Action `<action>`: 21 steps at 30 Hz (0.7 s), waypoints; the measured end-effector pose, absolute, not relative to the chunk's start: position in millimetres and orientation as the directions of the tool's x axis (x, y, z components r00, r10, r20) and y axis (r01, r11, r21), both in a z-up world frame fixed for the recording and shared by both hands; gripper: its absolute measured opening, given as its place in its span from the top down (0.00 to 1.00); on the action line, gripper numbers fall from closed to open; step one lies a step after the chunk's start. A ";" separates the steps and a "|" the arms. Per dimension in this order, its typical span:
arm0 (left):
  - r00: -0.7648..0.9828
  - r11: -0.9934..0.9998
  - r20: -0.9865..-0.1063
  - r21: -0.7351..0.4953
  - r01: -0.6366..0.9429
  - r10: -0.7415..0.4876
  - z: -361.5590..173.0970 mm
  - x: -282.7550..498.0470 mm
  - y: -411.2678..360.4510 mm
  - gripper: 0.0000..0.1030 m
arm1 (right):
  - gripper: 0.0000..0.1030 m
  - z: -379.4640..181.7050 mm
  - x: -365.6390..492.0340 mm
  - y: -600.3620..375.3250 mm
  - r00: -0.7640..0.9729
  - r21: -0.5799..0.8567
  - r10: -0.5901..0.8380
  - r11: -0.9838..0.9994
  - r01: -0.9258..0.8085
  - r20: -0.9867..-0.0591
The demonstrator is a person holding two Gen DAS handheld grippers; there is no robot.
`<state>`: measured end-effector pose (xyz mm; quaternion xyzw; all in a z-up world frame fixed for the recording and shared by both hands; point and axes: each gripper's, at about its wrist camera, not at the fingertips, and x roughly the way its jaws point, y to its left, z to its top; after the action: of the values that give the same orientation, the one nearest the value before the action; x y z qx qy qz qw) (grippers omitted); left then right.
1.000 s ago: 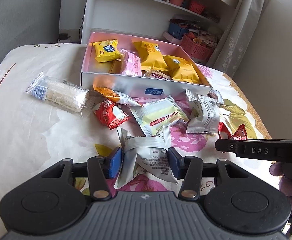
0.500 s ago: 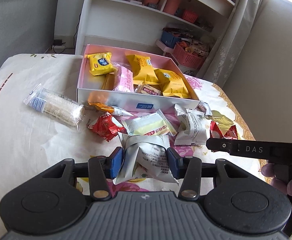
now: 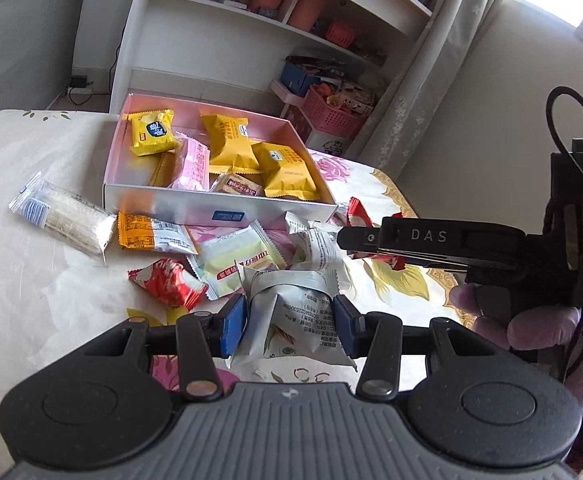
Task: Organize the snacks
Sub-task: 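Carry the red candy pack and white pack into the box and open both grippers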
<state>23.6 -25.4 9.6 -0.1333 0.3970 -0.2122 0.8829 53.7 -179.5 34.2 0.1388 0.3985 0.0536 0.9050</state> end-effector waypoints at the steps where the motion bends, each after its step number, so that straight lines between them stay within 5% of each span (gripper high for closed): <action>1: 0.601 0.875 -0.641 -0.404 0.265 -0.478 11.0 24.8 -24.7 0.57 | 0.48 33.9 56.2 -179.0 0.678 0.295 0.207 0.955 0.016 -0.706; 21: 0.755 0.931 -0.590 -0.357 0.073 -0.286 12.2 104.7 18.0 0.57 | 0.48 28.6 118.7 -163.2 0.718 0.411 0.280 0.912 0.009 -0.637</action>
<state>104.7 18.0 12.2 -0.1580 0.3362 -0.0971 0.9233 118.7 -163.2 28.6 0.1964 0.3680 0.0746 0.9058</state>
